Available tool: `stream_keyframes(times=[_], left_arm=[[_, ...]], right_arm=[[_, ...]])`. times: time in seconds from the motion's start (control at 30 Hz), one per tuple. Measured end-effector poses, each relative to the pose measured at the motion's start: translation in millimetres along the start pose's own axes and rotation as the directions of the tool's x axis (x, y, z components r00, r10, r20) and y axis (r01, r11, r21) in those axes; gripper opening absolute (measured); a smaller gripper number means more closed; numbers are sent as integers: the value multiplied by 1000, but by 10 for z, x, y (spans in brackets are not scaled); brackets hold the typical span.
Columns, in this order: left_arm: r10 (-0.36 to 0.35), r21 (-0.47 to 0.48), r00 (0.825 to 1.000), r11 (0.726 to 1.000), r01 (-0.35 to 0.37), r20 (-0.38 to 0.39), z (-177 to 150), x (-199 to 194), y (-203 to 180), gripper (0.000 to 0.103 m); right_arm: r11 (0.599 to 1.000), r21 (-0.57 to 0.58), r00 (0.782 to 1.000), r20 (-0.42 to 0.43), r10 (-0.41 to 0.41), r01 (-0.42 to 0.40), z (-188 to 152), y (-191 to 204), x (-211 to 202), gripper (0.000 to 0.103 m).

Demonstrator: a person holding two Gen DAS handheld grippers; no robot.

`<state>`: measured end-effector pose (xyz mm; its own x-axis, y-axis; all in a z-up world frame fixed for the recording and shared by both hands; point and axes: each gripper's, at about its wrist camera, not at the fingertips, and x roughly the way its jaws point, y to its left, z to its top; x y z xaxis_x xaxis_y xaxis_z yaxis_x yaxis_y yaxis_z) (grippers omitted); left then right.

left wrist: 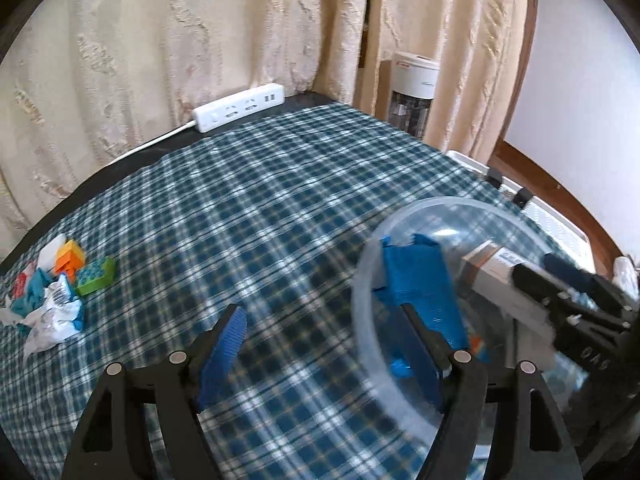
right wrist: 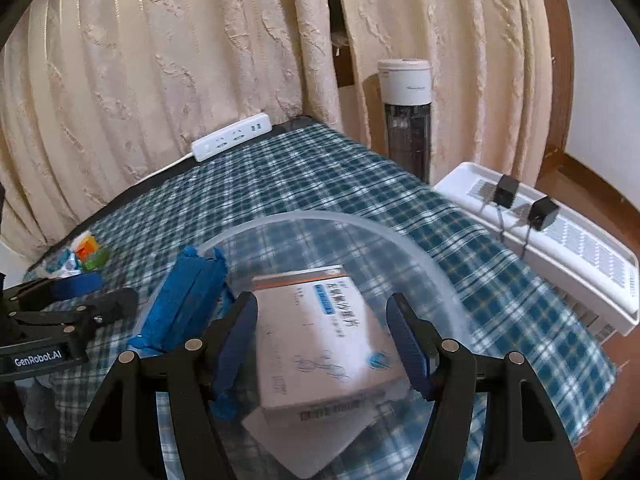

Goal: Organize objects
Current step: 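Lower the blue bar into the bowl and open the left gripper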

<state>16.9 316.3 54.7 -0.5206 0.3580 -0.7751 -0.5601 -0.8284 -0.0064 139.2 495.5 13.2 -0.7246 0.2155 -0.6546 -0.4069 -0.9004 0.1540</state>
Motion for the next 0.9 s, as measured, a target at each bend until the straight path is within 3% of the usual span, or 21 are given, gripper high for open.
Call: stream_keyframes(times=[0.2,0.7,0.9], left_arm=[[43,1,999,999,-43,-19,-34,122,57,80],[120,61,993,991,-121,20,7,178,-112,81],[103,66,995,992,-104,19,-3,163,-113,81]], right_arm=[[995,2,995,19,-97,97,-13,-134,-78,68],[999,-9,999,1,40,-40,-112,31,-274,68],[999,-27,999,-15,30,-31,-157,91,-241,68]])
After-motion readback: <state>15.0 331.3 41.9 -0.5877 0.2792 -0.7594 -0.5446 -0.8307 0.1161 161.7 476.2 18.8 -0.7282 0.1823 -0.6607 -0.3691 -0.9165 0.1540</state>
